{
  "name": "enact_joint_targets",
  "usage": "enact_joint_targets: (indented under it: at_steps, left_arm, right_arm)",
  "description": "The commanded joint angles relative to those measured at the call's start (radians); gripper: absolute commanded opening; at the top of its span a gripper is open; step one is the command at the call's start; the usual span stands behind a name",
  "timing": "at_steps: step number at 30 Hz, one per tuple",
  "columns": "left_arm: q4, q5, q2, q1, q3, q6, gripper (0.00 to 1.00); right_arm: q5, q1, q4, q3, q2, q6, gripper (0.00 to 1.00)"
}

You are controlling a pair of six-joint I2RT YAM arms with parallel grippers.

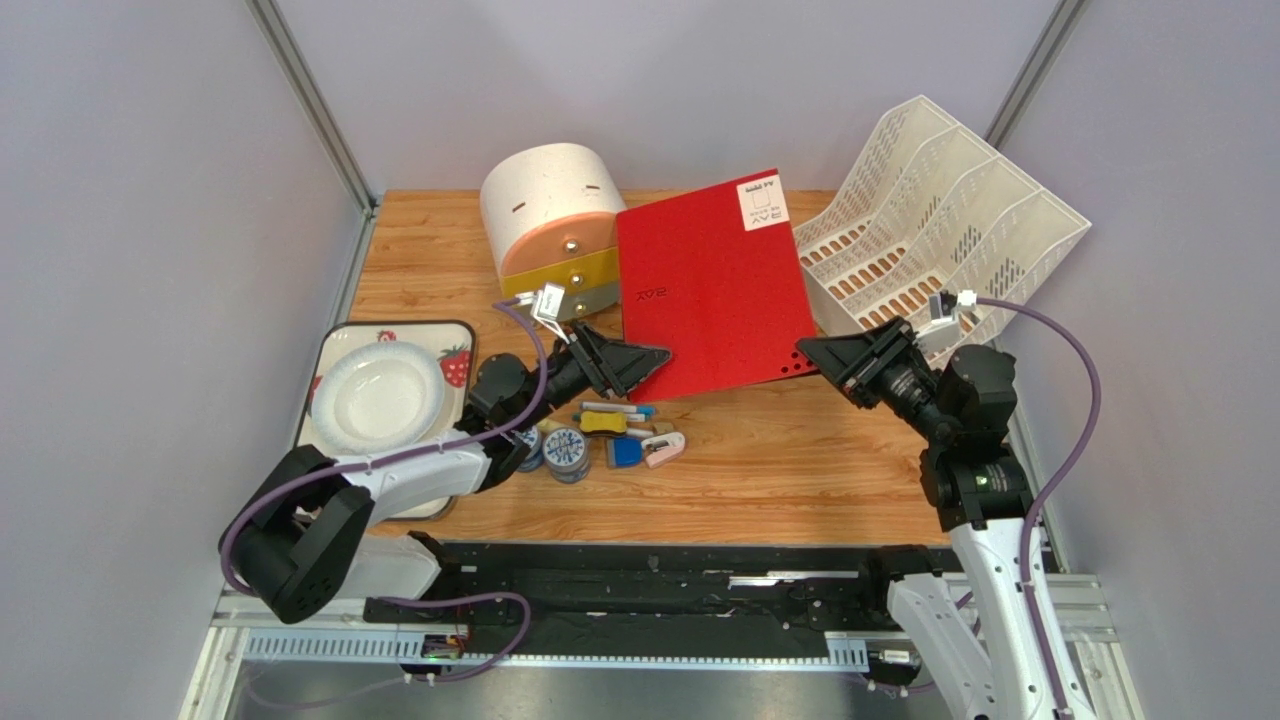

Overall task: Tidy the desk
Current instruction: Pick up the folder from the center of the board.

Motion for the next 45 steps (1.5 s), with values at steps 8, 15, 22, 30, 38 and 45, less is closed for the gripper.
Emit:
enact_joint_targets:
  at_steps: [8, 15, 22, 30, 38, 45]
  left_arm:
    - [-0.092, 0.007, -0.103, -0.013, 0.049, 0.103, 0.16]
    - [-0.158, 0.041, -0.122, -0.013, 0.052, 0.144, 0.0]
    - [-0.267, 0.054, -0.192, -0.013, 0.058, 0.196, 0.0]
    - [-0.477, 0.106, -0.3, -0.013, 0.087, 0.331, 0.0]
    - [-0.536, 0.225, -0.33, -0.013, 0.113, 0.4, 0.0]
    - [-0.625, 0.296, -0.387, -0.015, 0.138, 0.466, 0.0]
  right_arm:
    - [-0.158, 0.007, -0.041, 0.072, 0.056, -0.196, 0.0]
    - [-0.136, 0.008, -0.063, 0.066, 0.042, -0.281, 0.33]
    - [-0.047, 0.01, -0.11, 0.063, 0.036, -0.335, 0.64]
    - [0.016, 0.008, -0.104, 0.088, -0.028, -0.427, 0.76]
    - [0.065, 0.008, -0.109, 0.115, 0.034, -0.476, 0.77]
    - [0.118, -0.033, -0.153, 0.135, 0.062, -0.519, 0.91]
